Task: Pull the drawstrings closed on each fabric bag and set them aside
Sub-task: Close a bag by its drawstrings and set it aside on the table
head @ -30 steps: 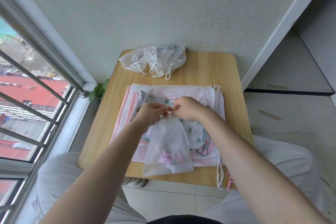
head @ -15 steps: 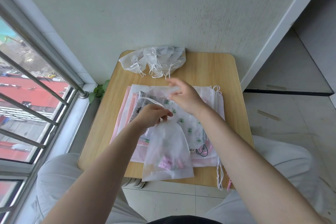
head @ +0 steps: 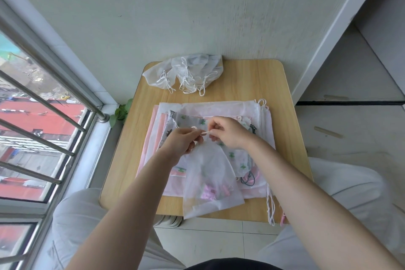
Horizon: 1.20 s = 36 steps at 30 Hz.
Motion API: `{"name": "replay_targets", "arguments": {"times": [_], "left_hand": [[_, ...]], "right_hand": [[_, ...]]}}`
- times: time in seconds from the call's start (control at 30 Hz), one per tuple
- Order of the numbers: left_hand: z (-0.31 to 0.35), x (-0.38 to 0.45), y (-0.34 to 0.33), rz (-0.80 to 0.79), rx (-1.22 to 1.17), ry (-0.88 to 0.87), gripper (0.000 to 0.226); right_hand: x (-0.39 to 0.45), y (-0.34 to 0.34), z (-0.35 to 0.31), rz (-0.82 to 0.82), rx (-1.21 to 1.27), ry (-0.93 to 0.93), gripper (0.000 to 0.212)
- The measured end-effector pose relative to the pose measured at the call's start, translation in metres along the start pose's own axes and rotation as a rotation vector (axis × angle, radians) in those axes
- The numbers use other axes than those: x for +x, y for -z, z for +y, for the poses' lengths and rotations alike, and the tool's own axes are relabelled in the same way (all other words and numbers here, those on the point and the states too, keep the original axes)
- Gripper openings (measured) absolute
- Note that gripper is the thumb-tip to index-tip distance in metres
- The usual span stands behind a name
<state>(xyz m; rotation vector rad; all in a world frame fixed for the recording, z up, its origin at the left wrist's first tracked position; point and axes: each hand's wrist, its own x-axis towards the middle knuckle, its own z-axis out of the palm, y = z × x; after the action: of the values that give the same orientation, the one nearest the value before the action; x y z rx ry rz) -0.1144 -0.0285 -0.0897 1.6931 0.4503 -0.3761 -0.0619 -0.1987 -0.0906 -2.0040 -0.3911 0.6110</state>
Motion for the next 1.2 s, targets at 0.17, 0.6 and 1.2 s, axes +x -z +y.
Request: {"name": "replay_targets", "arguments": {"times": [0.17, 0.6, 1.2], "left_hand": [[-0.003, 0.002, -0.002, 0.052, 0.026, -0.056, 0.014], [0.003, 0.002, -0.011, 0.161, 0.104, -0.156, 0.020], [0.007, 0.008, -0.010, 0.014, 0.348, -0.048, 0.048]], "right_hand": [[-0.007, 0.003, 0.002, -0.049, 0.205, -0.067, 0.014], [-0.004, -0.005, -0.014, 0.060, -0.174, 0.005, 0.020], [-0.006, -0.005, -0.015, 0.177, -0.322, 0.059, 0.009]]}}
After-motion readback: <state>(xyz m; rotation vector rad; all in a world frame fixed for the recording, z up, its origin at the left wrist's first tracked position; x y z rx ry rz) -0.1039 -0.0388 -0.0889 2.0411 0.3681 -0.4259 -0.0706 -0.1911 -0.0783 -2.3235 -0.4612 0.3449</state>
